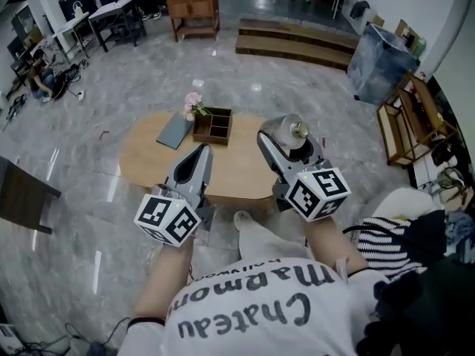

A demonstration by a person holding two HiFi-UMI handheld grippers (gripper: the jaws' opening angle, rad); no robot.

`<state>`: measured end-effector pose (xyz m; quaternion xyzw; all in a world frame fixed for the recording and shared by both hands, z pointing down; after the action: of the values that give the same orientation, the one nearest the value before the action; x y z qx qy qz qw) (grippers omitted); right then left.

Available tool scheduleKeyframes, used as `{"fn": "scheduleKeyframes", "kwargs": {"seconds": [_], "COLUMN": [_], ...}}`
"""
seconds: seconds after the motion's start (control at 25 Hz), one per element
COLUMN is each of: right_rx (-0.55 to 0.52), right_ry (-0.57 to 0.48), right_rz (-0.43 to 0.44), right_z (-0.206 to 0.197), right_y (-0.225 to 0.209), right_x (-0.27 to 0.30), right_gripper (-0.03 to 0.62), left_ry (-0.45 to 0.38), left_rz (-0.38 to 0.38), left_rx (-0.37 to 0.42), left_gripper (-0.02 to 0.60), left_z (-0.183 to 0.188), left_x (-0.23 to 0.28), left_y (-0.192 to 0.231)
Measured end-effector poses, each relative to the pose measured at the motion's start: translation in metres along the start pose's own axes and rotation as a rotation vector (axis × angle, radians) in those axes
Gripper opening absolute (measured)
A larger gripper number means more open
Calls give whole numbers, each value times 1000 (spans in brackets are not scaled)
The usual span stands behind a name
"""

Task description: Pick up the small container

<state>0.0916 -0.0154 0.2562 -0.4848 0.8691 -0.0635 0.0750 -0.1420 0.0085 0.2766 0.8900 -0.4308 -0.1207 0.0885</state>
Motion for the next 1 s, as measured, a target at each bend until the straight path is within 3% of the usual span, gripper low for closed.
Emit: {"fn": "scheduleKeyframes", "kwargs": {"seconds": [0.28, 1.0], "right_rx": [44, 37], "right_ry": [-51, -33], "right_rz": [19, 2], "right_z": [11, 10], "right_y": [3, -11], "right_x": [-10, 4], "right_gripper": [331, 331], "left_ry": [-8, -13], "left_rz": [-2, 7], "left_rx": [-48, -30], "left_gripper": [14, 14], "left_z": [-1, 2], "left_x": [-3, 8], "left_y": [-8, -6]}}
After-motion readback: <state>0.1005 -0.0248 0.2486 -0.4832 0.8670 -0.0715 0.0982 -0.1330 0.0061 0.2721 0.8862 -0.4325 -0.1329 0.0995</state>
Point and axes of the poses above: the fingertips, and each gripper's own axes: x forward along the fingers, y to its left, z out of its top, the point moved 8 cm from there along -x, backward along the fingers, and after that the axes turned 3 degrees about y, right-handed, at the moved point
